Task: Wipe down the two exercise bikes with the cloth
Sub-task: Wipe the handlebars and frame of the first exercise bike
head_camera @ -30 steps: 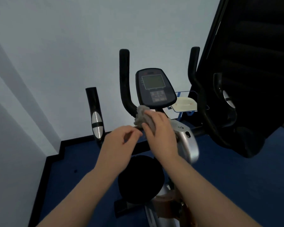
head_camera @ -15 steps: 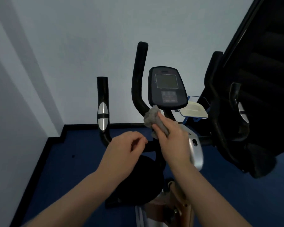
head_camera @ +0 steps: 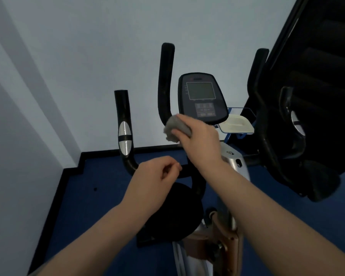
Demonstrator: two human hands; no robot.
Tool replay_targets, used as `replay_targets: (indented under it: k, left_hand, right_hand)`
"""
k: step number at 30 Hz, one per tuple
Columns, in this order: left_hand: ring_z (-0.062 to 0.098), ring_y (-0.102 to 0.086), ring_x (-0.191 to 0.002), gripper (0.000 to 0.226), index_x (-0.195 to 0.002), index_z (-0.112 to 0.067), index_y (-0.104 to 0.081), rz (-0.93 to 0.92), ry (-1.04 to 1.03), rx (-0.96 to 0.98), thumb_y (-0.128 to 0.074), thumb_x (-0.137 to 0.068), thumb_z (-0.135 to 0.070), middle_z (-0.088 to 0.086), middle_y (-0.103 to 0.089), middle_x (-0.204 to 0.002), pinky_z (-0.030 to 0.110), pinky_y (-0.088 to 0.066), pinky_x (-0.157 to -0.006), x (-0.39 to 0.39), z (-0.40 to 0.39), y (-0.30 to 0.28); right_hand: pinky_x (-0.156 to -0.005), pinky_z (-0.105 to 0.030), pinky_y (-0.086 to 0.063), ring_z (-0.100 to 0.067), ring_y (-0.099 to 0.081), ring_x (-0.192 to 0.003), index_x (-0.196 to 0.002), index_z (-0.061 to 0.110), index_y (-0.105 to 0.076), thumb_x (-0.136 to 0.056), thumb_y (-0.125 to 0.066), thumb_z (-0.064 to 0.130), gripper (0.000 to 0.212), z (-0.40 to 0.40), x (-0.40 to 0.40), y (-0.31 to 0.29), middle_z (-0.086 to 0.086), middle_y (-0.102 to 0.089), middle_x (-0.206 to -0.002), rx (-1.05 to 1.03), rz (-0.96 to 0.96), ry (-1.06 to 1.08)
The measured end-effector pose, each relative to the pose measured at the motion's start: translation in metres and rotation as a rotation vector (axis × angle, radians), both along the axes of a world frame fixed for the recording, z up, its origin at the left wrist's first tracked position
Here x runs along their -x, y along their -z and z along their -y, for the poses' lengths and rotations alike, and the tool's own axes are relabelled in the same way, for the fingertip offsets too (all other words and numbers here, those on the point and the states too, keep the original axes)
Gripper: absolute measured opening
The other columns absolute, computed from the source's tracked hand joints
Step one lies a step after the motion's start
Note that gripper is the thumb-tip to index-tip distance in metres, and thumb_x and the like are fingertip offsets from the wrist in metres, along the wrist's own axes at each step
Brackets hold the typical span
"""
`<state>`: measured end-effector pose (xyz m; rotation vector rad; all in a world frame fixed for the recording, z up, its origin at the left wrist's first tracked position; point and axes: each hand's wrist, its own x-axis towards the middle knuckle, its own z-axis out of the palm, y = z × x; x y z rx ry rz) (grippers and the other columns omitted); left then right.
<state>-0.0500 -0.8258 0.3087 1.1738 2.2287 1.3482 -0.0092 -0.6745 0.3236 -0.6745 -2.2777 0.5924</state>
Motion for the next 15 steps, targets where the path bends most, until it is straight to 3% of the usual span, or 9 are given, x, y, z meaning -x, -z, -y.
replay_targets:
  k: [4,8,11,15]
  left_hand:
    - [0.007,-0.062,-0.063,0.018,-0.082,-0.030,-0.072,0.029,-0.002,0.007,-0.058,-0.093,-0.025,-0.013,-0.068,-0.069,0.021,-0.047,-0.058,0.000,0.001,0.000]
    - [0.002,-0.061,-0.063,0.019,-0.082,-0.032,-0.071,0.018,0.003,0.027,-0.058,-0.094,-0.025,-0.019,-0.067,-0.072,0.013,-0.045,-0.056,0.000,0.001,0.000]
    - [0.007,-0.065,-0.068,0.016,-0.083,-0.033,-0.070,0.008,-0.031,0.029,-0.058,-0.092,-0.028,-0.013,-0.068,-0.072,0.024,-0.051,-0.065,0.000,0.001,0.001]
    - [0.011,-0.066,-0.070,0.015,-0.082,-0.030,-0.071,0.017,-0.078,0.025,-0.060,-0.091,-0.026,-0.009,-0.069,-0.071,0.034,-0.051,-0.071,0.000,0.000,0.001]
  right_hand:
    - [-0.090,-0.027,-0.048,-0.014,-0.063,-0.103,-0.126,0.032,-0.064,-0.086,-0.070,0.038,0.041,-0.001,0.028,-0.017,0.003,-0.071,-0.111,0.178,0.002,-0.074]
    - [-0.088,-0.032,-0.051,-0.017,-0.066,-0.100,-0.126,0.035,-0.064,-0.085,-0.071,0.034,0.042,-0.002,-0.019,0.001,0.003,-0.072,-0.109,0.117,0.045,-0.068]
    - [-0.082,-0.030,-0.051,-0.019,-0.067,-0.095,-0.122,0.032,-0.066,-0.087,-0.068,0.037,0.035,-0.009,-0.015,0.002,0.000,-0.073,-0.102,0.100,0.055,-0.050]
    - [-0.088,-0.032,-0.051,-0.016,-0.066,-0.097,-0.123,0.025,-0.067,-0.091,-0.065,0.033,0.033,-0.010,0.024,-0.014,-0.001,-0.073,-0.105,0.175,0.010,-0.083]
